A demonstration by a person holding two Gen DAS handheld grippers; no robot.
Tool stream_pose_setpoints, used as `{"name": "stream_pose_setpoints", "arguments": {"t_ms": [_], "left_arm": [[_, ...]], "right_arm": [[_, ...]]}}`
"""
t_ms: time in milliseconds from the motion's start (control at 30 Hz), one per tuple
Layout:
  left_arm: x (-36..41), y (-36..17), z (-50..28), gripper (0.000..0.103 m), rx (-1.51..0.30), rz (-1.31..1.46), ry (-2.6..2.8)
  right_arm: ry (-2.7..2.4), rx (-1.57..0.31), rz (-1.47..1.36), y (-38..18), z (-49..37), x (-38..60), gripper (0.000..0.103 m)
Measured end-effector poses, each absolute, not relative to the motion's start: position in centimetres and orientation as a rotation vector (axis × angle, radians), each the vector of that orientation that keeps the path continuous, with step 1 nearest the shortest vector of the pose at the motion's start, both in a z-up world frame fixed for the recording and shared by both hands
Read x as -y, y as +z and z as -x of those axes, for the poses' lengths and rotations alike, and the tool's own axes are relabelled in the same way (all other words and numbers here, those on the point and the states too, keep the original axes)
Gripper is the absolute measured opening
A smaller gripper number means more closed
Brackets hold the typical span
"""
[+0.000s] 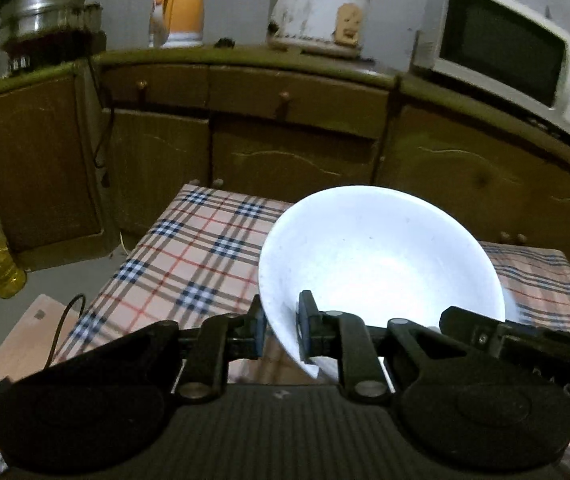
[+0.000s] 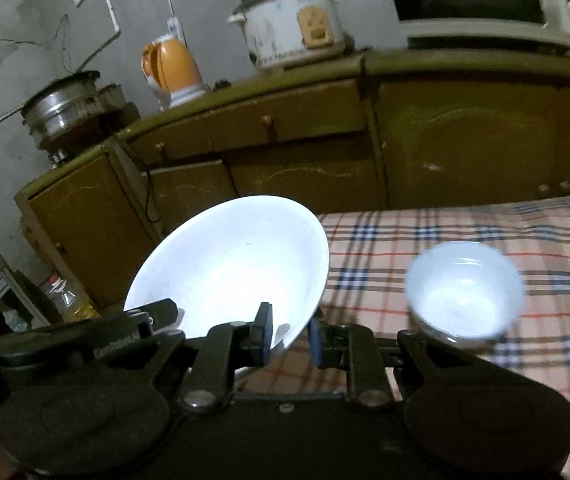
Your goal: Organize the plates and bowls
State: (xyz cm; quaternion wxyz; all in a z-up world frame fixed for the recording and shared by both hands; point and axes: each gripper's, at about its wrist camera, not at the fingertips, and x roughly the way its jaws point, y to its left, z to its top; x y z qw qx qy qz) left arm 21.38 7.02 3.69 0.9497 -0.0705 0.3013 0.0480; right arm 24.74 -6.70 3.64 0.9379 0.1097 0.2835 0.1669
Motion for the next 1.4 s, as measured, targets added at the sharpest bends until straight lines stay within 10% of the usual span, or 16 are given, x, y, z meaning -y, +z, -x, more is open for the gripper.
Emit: {"name": "stream_pose_setpoints", "arguments": {"t_ms": [1400], "left_arm": [[6.4, 1.7, -8.0, 0.020, -0.596, 0.022, -0.138]], "right_arm": [[0.097, -0.514, -0.298, 1.8, -4.1, 21.0, 0.025]]}}
